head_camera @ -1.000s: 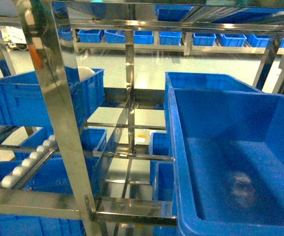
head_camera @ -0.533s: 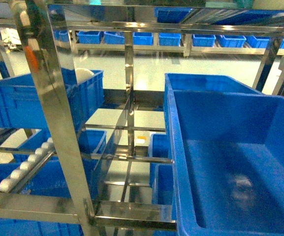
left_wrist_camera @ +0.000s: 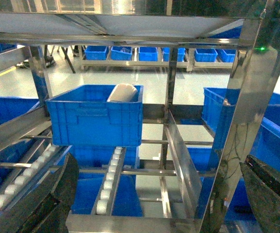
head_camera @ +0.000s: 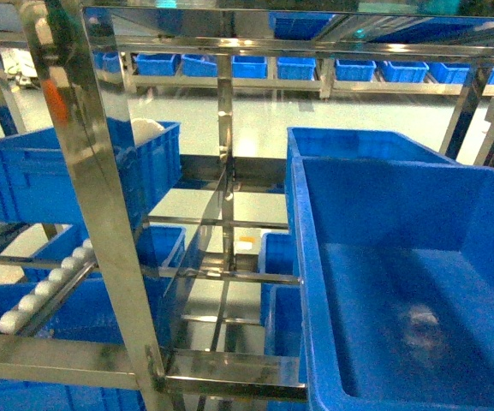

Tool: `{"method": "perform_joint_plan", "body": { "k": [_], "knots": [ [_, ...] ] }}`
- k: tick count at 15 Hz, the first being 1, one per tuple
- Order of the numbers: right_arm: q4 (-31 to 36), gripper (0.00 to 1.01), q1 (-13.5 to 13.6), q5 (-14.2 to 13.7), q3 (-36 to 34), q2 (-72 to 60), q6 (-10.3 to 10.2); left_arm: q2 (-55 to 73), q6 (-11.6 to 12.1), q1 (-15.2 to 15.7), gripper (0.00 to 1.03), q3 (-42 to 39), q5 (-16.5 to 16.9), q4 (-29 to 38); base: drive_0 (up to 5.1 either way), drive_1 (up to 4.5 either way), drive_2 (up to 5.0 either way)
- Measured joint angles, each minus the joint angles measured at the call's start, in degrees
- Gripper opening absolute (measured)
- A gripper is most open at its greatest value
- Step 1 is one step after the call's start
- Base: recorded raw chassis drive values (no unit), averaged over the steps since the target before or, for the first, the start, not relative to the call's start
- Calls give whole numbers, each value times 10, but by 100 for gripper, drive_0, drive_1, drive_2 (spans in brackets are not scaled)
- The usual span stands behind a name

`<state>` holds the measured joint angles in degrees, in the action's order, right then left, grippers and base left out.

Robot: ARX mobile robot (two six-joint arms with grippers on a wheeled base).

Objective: Place green bowl on second shelf with right arm

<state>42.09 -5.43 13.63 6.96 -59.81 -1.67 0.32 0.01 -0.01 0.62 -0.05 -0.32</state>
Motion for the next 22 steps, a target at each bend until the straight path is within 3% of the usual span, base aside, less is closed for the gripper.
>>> {"method": "perform_joint_plan", "body": {
  "k": [3, 5, 10, 15, 17, 20, 22],
  "knots": [
    [67, 2, -2, 15, 63, -171, 3, 0, 0, 0, 98, 0, 0, 0, 0, 0, 0],
    [53, 2, -11, 30, 119, -266, 7, 0, 0, 0, 98, 0, 0, 0, 0, 0, 0],
    [-89, 2, -29, 63, 308, -416, 19, 0, 0, 0, 98, 0, 0, 0, 0, 0, 0],
    [-254, 2, -28, 127, 455, -512, 75, 0, 0, 0, 98, 0, 0, 0, 0, 0, 0],
    [-271, 2, -24, 127, 491, -532, 98, 0, 0, 0, 98, 0, 0, 0, 0, 0, 0],
    [-297, 2, -25, 119, 513, -553, 114, 0, 0, 0, 98, 0, 0, 0, 0, 0, 0],
    [-297, 24, -24, 112, 514, -556, 118, 0, 0, 0, 98, 0, 0, 0, 0, 0, 0]
  ]
}}
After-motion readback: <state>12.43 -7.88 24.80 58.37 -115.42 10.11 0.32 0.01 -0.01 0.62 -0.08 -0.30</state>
